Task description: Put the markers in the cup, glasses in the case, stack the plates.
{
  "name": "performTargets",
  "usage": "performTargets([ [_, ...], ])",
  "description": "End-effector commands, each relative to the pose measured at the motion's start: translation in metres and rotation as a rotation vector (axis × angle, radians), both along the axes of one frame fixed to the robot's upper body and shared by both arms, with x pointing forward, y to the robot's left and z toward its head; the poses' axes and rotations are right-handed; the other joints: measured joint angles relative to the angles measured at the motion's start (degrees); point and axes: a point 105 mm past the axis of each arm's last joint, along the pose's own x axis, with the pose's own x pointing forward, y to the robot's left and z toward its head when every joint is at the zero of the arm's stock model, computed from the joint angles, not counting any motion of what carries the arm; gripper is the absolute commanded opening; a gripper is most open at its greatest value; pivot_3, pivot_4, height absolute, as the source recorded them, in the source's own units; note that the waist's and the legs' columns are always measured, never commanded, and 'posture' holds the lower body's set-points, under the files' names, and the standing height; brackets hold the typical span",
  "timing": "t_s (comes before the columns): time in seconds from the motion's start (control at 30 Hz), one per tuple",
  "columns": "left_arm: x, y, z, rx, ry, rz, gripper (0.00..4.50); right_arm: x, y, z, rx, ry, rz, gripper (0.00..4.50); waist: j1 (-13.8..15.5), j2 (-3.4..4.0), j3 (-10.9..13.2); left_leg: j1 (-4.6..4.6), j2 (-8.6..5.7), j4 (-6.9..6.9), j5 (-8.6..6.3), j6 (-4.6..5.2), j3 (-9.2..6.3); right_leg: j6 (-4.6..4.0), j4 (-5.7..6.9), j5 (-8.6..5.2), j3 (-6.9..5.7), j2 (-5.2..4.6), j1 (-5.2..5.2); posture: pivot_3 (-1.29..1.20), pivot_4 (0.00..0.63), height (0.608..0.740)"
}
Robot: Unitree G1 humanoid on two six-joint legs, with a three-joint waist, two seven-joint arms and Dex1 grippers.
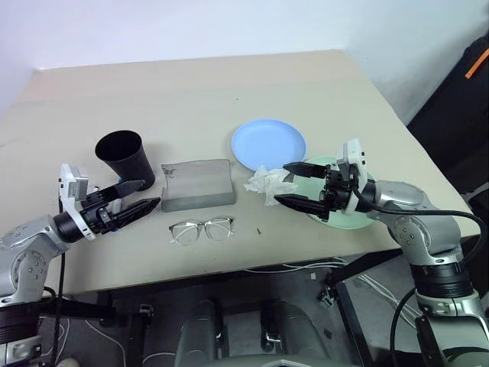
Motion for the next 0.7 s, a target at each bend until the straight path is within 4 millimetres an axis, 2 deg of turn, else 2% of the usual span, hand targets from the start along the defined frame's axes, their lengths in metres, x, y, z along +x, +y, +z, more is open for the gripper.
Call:
performTargets([
  [0.03,0.0,0.002,0.011,0.064,-0.097,0.003,4.48,0.003,0.0,0.01,0.021,-0.057,-0.014,4.5,0.0,-0.01,0.0,0.0,0.0,0.01,0.0,0.0,0.0,0.0,0.0,0.0,0.0,-0.01,0.0,0.0,0.15,0.74],
  [0.3,-0.003,-0.002,0.012,0.018,-0.167,0.027,4.48,0.005,0.001,0.007,0.047,-0.064,-0.035,4.5,0.0,0.0,0.0,-0.01,0.0,-0.01,0.0,0.01,0.01,0.0,-0.01,0.01,0.0,-0.02,0.01,0.0,0.15,0.74],
  [0.4,-0.004,-0.002,0.015,-0.001,-0.21,0.049,4.48,0.006,-0.004,-0.002,0.039,-0.045,-0.062,4.5,0.0,-0.01,0.0,-0.01,0.0,-0.01,0.01,0.01,0.01,0.03,-0.01,0.02,0.0,0.0,0.01,0.0,0.15,0.74],
  [0.57,-0.01,-0.018,0.008,-0.019,-0.19,0.005,4.48,0.01,-0.011,-0.014,-0.007,-0.014,-0.124,4.5,0.1,0.0,0.0,0.0,0.0,0.09,0.0,0.01,0.0,0.06,0.0,0.03,-0.01,-0.01,0.07,0.0,0.15,0.74],
  [0.7,-0.01,-0.031,0.003,-0.039,-0.192,-0.011,4.48,0.013,-0.022,-0.013,-0.051,0.013,-0.168,4.5,0.1,0.0,0.0,0.0,0.0,0.09,0.0,0.02,0.0,0.09,0.0,0.04,0.0,-0.02,0.06,0.0,0.15,0.74],
])
